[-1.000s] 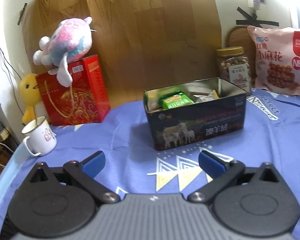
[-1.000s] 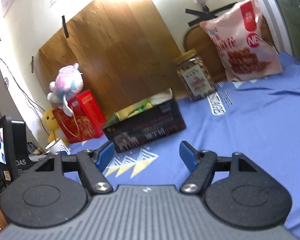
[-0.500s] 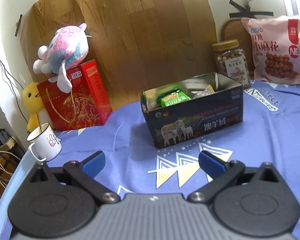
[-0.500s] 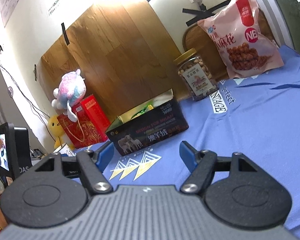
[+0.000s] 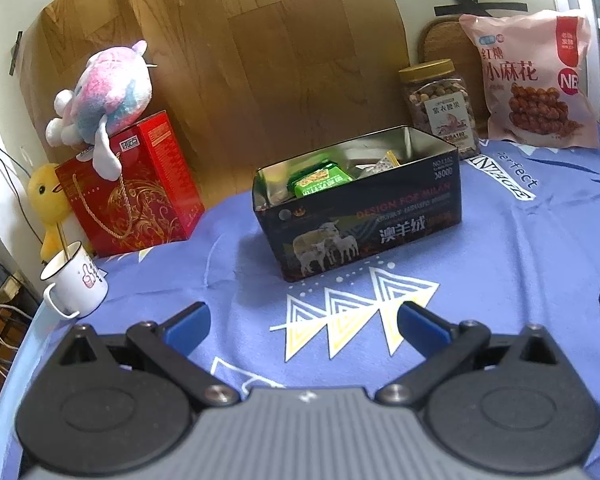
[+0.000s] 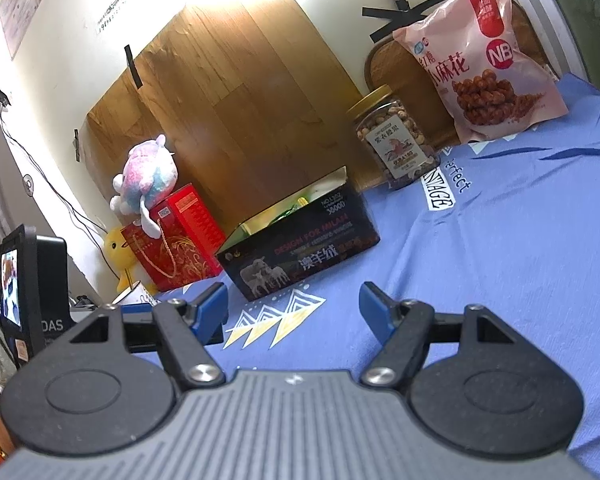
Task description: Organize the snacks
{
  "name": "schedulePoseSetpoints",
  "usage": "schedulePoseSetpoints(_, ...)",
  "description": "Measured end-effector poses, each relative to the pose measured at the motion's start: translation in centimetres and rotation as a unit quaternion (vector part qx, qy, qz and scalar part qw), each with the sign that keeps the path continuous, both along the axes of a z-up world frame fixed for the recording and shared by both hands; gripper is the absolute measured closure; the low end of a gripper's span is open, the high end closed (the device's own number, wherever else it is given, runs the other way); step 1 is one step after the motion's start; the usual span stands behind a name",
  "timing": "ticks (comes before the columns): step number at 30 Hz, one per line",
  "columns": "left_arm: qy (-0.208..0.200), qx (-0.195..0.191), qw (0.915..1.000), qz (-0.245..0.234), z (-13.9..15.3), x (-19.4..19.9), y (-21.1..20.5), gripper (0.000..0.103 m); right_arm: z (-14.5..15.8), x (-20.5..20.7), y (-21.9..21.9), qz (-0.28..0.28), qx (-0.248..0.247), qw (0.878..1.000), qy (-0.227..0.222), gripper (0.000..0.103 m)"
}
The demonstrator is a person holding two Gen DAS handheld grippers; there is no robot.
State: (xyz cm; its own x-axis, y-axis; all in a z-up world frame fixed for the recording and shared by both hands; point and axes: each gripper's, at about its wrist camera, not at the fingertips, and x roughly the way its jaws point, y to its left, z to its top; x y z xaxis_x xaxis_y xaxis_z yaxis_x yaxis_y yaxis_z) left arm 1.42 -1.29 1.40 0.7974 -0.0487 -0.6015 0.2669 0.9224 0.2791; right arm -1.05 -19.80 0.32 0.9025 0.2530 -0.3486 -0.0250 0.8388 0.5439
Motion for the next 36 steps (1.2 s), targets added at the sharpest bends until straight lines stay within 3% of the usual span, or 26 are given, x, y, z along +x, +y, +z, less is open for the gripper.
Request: schedulePoseSetpoints(36,0.001,0.013,0.9995,0.027,-1.1,0.5,0.6,0.0,-0.9,0.0,0.4,0.011,0.011,1.0,0.013,0.029)
